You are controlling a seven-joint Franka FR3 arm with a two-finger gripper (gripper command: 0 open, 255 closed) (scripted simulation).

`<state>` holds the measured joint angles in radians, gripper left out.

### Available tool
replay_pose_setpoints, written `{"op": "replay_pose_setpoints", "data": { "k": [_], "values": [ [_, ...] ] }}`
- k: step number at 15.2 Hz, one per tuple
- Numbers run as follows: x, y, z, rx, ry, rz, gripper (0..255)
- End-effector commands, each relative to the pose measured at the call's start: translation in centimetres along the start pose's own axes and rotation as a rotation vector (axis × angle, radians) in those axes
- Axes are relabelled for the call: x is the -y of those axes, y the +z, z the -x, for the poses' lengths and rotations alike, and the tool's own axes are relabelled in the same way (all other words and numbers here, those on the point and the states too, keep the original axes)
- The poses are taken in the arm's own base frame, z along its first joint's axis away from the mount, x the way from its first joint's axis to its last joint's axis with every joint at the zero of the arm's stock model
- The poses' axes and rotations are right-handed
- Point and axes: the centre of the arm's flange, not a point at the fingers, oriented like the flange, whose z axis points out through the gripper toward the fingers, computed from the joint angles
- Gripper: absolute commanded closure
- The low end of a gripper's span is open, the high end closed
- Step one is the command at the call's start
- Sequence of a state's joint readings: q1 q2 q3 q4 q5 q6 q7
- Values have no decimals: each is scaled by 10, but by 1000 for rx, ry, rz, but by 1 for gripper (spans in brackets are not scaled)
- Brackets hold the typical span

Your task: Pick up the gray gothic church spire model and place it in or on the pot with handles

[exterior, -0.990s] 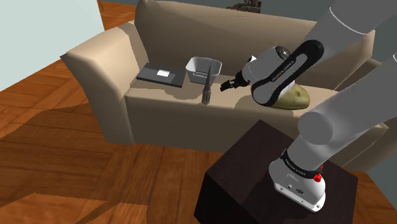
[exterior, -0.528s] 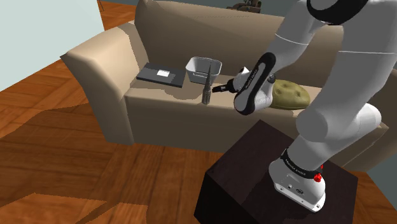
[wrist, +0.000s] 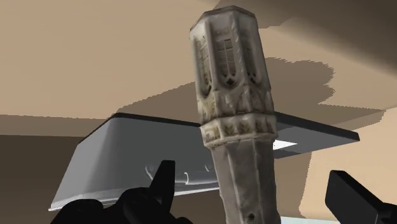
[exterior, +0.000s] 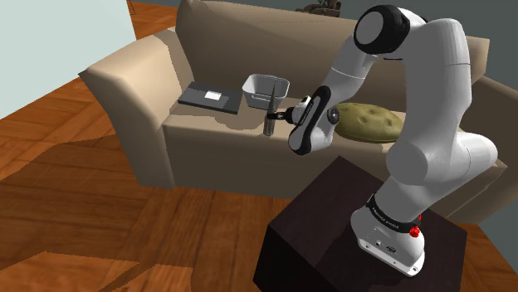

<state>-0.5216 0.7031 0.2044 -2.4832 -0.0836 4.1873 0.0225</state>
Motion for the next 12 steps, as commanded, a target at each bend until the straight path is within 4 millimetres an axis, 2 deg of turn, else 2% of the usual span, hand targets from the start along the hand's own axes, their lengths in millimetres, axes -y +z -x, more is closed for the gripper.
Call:
{"op": "replay_pose_setpoints", "data": {
  "k": [1, 6, 12],
  "values": [
    [-2, 11, 0, -8, 2, -1, 0],
    [-2, 40, 0, -8, 2, -1, 0],
    [-2, 40, 0, -8, 2, -1, 0]
  ]
}}
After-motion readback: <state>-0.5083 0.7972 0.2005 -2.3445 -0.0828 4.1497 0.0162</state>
